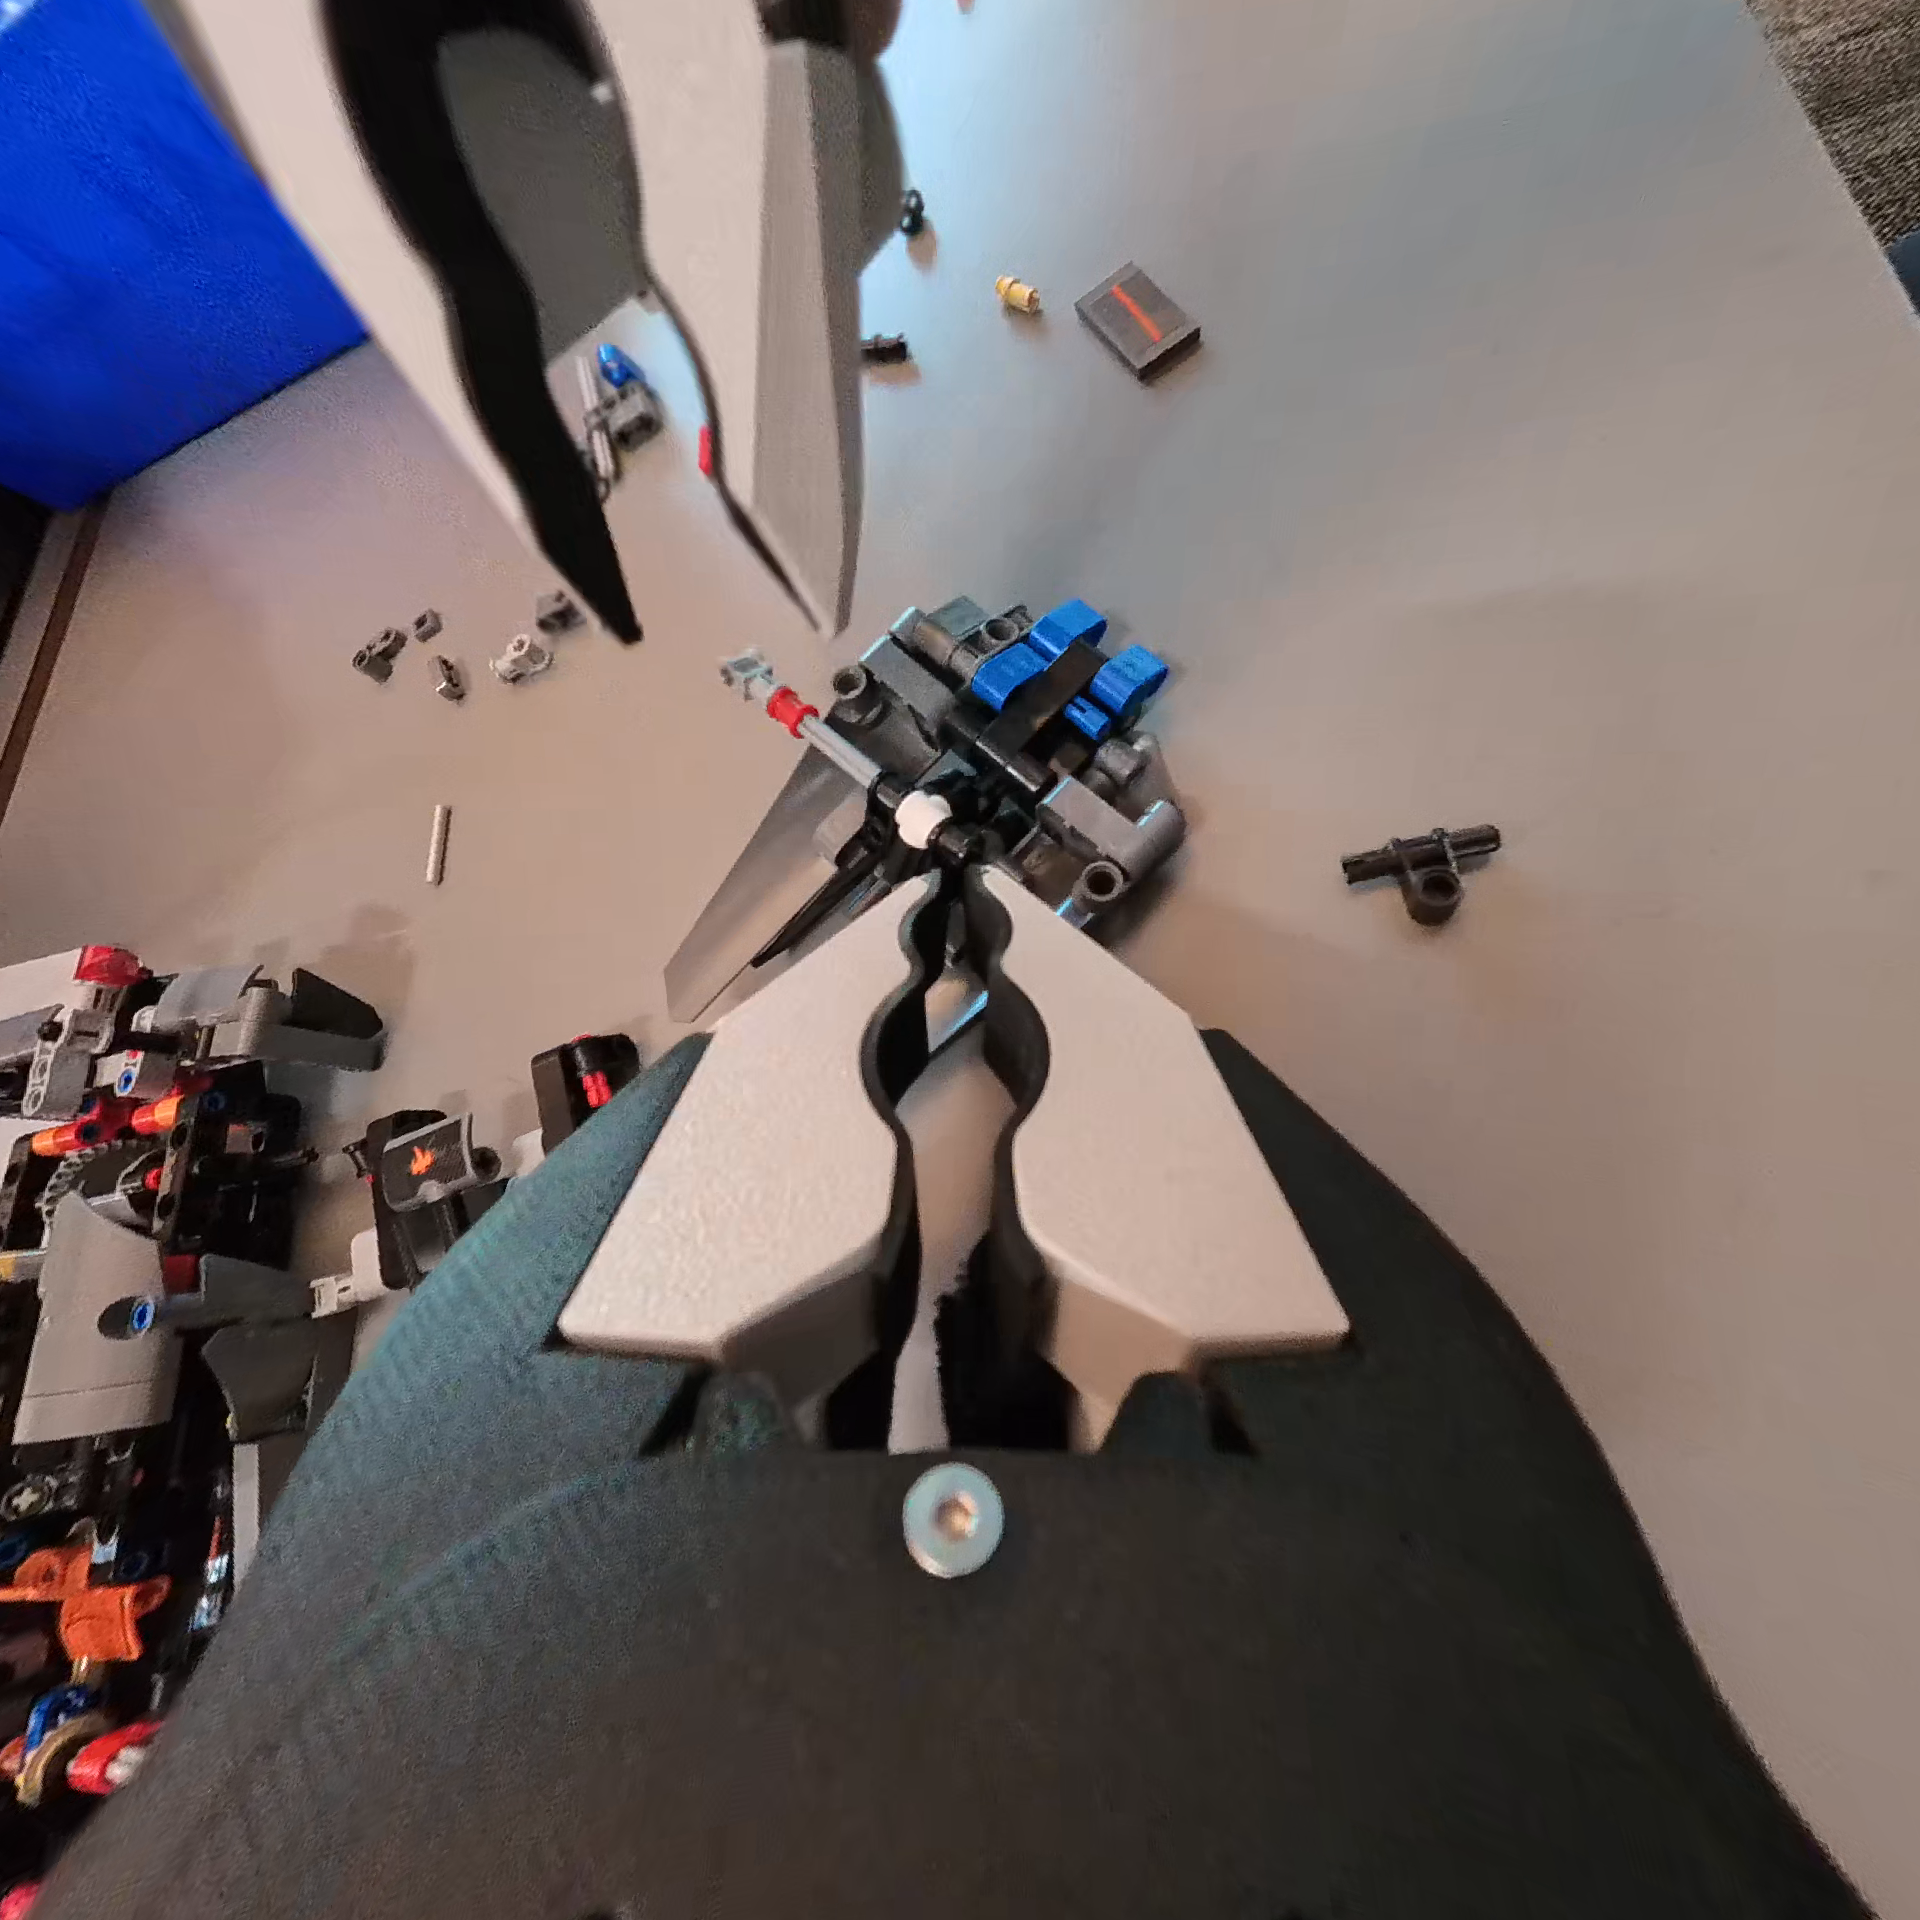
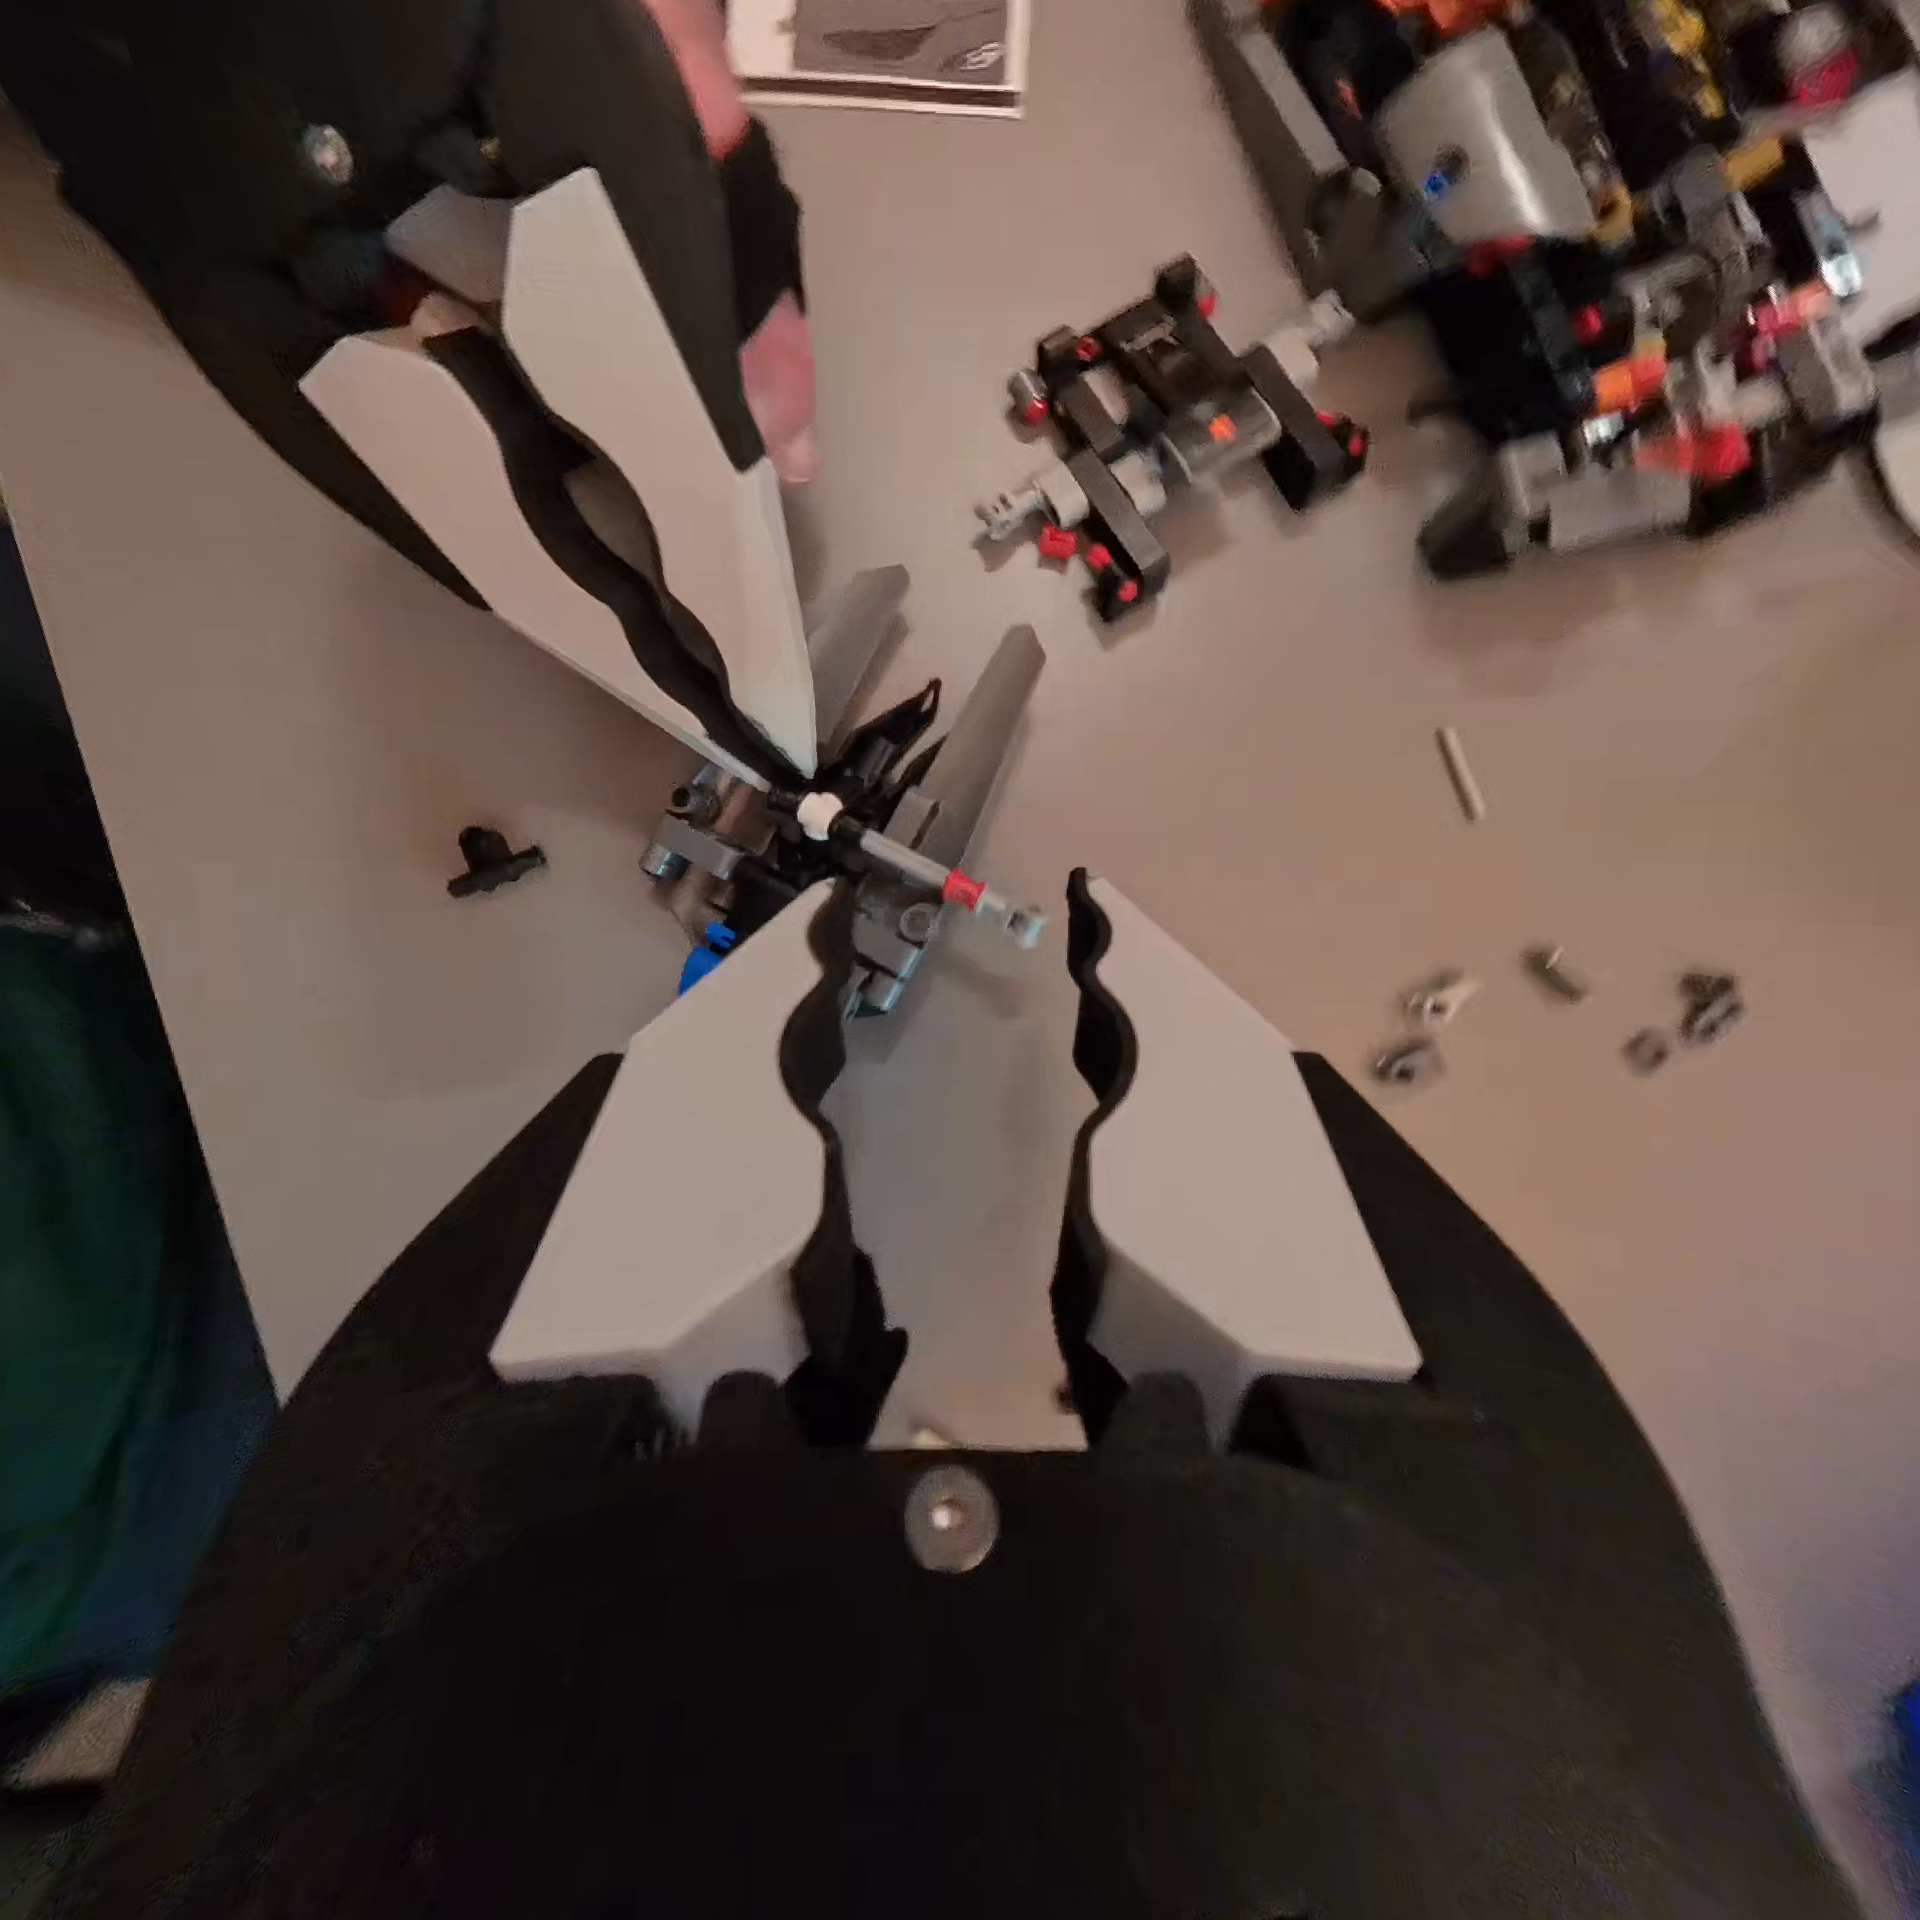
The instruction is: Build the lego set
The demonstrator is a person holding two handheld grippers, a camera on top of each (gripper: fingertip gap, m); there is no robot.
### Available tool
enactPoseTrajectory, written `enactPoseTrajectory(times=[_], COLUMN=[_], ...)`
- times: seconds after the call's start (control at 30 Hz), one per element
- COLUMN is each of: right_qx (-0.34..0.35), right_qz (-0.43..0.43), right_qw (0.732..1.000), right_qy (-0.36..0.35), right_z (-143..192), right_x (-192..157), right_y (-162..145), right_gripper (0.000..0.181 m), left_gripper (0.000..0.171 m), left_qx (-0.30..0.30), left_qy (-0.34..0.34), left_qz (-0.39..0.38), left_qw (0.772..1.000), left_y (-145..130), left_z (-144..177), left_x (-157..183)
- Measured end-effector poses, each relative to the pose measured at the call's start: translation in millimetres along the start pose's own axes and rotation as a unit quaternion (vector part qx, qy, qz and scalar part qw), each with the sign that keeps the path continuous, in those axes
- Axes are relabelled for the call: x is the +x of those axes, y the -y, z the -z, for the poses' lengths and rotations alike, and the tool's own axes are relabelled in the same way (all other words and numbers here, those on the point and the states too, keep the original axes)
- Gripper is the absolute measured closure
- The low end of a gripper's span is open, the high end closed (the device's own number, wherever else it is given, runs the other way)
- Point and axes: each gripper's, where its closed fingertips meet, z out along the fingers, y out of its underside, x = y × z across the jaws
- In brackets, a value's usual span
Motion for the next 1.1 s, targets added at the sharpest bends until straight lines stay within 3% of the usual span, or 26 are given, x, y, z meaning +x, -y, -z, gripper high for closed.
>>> enactPoseTrajectory(times=[0.07,0.13,0.23,0.3,0.37,0.63,0.93,1.1], right_qx=[0.018,0.039,0.053,0.068,0.079,0.045,0.046,0.048], right_qz=[-0.049,-0.093,-0.105,-0.111,-0.122,-0.081,-0.074,-0.066], right_qw=[0.999,0.995,0.993,0.991,0.989,0.993,0.994,0.994], right_qy=[-0.010,-0.020,-0.019,-0.017,-0.028,-0.074,-0.067,-0.066], right_z=[-3,-8,-14,-14,-15,-30,-37,-34], right_x=[0,2,-1,-2,3,-4,-9,-8], right_y=[-11,-14,-15,-12,-10,-15,-12,-13], right_gripper=[0.131,0.144,0.142,0.137,0.122,0.116,0.106,0.112], left_gripper=[0.171,0.171,0.171,0.171,0.171,0.171,0.171,0.171], left_qx=[0.001,0.001,0.001,0.000,-0.001,0.003,0.012,0.010], left_qy=[0.000,0.002,0.008,0.011,0.013,0.017,0.010,0.016], left_qz=[0.002,0.001,-0.004,-0.006,-0.008,-0.008,-0.009,-0.015], left_qw=[1.000,1.000,1.000,1.000,1.000,1.000,1.000,1.000], left_y=[1,2,3,3,3,5,8,8], left_z=[-1,-2,-3,-3,-4,-6,-8,-8], left_x=[0,1,0,0,0,-1,3,3])
